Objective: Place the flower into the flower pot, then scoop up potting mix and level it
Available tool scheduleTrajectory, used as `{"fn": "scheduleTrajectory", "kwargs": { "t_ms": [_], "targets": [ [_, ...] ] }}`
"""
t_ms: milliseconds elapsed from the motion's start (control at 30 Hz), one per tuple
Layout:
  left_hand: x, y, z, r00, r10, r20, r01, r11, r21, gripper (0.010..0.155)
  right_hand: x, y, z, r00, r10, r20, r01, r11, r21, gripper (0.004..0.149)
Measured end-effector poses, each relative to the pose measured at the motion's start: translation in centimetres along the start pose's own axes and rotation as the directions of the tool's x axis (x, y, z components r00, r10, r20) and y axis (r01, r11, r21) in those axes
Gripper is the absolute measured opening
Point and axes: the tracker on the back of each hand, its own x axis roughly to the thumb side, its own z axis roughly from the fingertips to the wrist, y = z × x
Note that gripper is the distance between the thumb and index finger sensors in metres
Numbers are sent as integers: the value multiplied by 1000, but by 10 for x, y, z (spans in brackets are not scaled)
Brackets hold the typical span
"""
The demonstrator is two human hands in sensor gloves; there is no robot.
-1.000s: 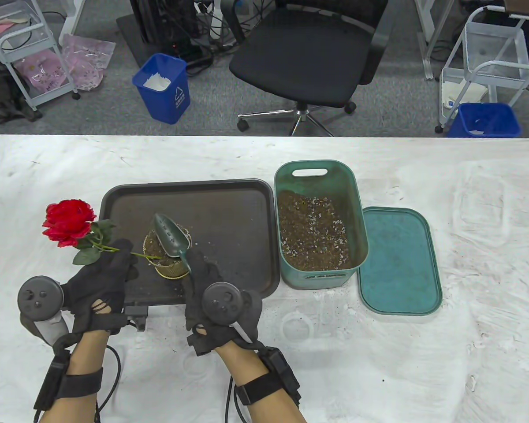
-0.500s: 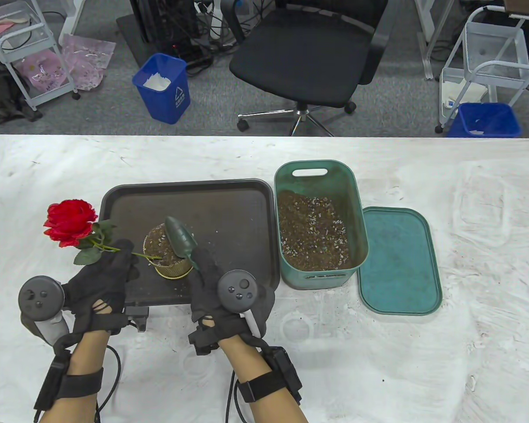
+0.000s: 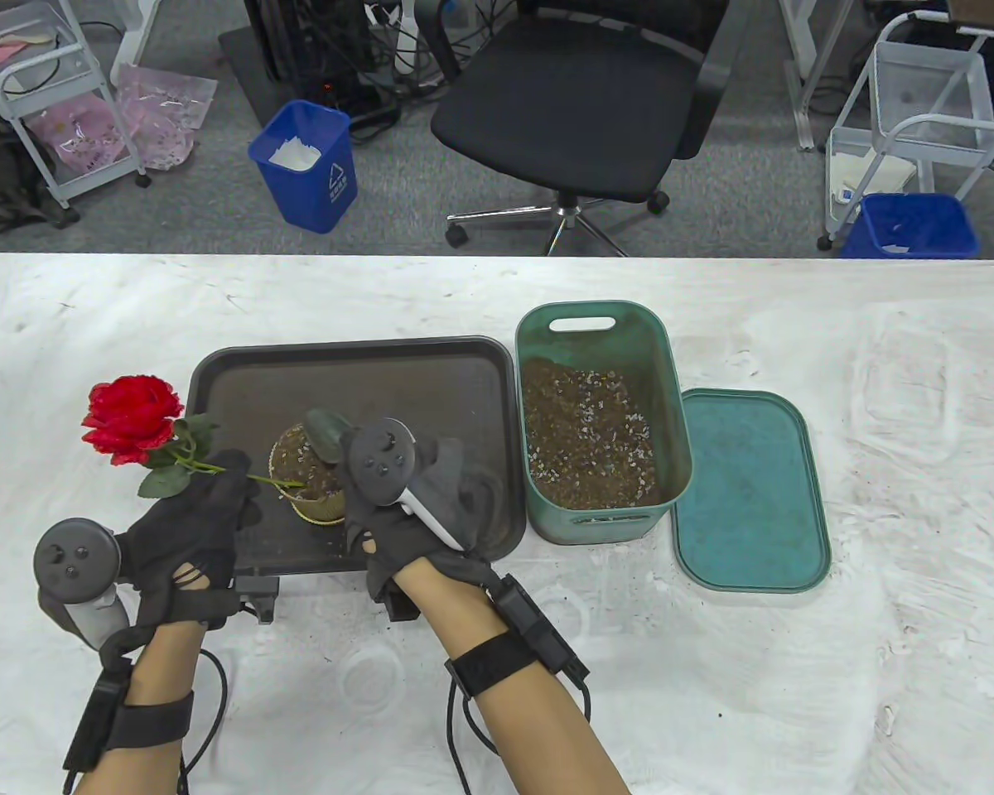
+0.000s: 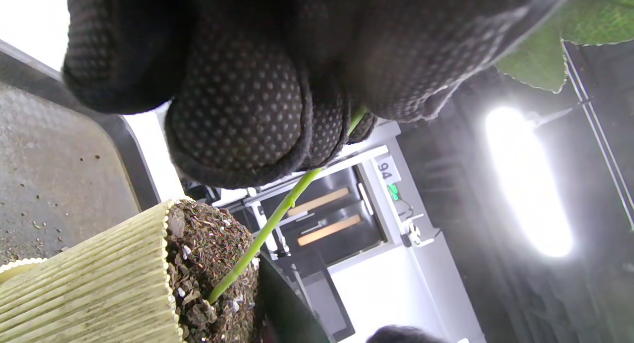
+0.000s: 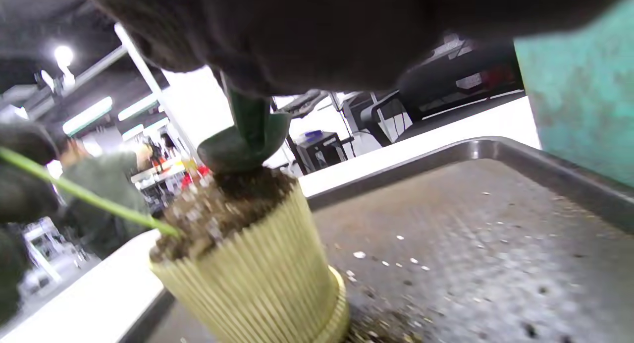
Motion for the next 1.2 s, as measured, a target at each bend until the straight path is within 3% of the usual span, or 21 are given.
{"fn": "scheduleTrajectory", "kwargs": {
  "t_ms": [100, 200, 333, 467, 600, 700, 900, 1033, 1133, 1200],
  "targets": [
    [0, 0, 0, 1000, -3, 2, 3, 1000, 0, 42, 1, -1, 1, 1000, -5, 12, 6, 1000, -19, 50],
    [0, 0, 0, 1000, -6, 6, 6, 1000, -1, 42, 10, -13, 1, 992, 60, 111, -45, 990, -134, 50],
    [-1, 0, 0, 1000, -4, 3, 4, 1000, 1, 42, 25, -15, -3, 983, 84, 163, -72, 994, -80, 50],
    [0, 0, 0, 1000, -6, 2, 6, 1000, 3, 42, 28, -6, -10, 980, 156, 126, -159, 987, 10, 49],
    [0, 0, 0, 1000, -11, 7, 11, 1000, 2, 42, 26, -11, -13, 986, 123, 110, -127, 991, 34, 49],
    [0, 0, 0, 1000, -12, 7, 12, 1000, 3, 42, 37, -20, -12, 958, 170, 230, -163, 985, -47, 49],
    [0, 0, 0, 1000, -14, 5, 14, 1000, 5, 42, 41, -2, -7, 905, 302, 299, -311, 950, -19, 49],
    [0, 0, 0, 1000, -15, 7, 15, 1000, 4, 42, 42, -6, -5, 900, 294, 322, -296, 954, -42, 48],
    [-1, 0, 0, 1000, -16, 7, 16, 1000, 5, 42, 46, -10, -2, 849, 346, 398, -323, 938, -127, 48],
    [-1, 0, 0, 1000, -15, 6, 15, 1000, 6, 42, 45, -7, -3, 818, 372, 439, -367, 925, -100, 48]
  ]
}}
